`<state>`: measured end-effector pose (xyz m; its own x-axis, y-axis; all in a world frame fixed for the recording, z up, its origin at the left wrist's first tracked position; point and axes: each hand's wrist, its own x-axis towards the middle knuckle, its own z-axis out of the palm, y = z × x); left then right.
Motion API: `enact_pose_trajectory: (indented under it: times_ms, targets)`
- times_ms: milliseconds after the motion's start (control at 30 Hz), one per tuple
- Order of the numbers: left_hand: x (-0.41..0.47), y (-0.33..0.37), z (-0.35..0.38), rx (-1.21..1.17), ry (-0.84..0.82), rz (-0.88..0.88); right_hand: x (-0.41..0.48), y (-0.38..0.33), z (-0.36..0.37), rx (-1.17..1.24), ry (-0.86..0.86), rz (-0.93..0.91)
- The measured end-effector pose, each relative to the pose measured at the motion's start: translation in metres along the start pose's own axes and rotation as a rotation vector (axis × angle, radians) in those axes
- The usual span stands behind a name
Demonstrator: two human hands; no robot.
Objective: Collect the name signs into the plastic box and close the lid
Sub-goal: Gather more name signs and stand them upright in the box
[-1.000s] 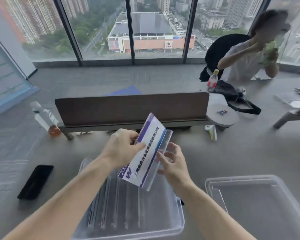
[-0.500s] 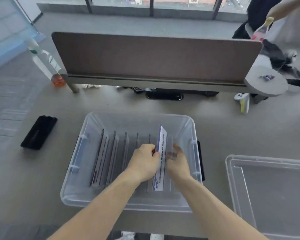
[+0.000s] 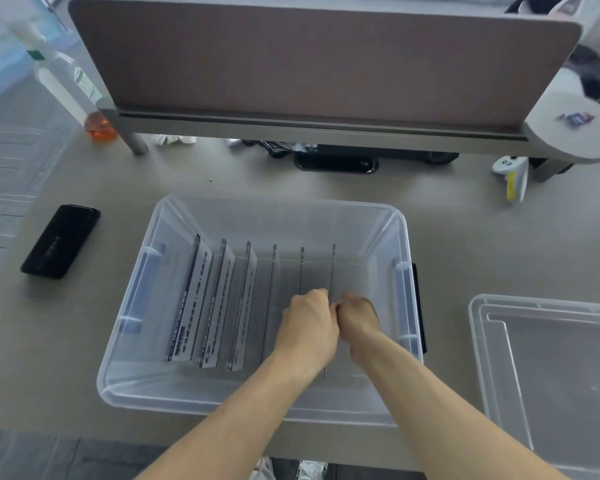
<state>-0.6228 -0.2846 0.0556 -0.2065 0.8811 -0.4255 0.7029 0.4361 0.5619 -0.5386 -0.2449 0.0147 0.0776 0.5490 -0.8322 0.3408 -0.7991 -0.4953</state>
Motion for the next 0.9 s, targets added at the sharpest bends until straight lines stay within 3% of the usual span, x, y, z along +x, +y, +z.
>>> enact_pose_trajectory:
  times_ms: [700, 900]
  targets:
    - [-0.008, 0.008, -0.002, 0.194, -0.013, -0.002, 0.001, 0.009, 0.001, -0.046, -0.014, -0.071]
    - [-0.012, 0.02, -0.035, 0.222, 0.038, 0.106, -0.014, -0.002, -0.001, 0.062, 0.03, -0.13]
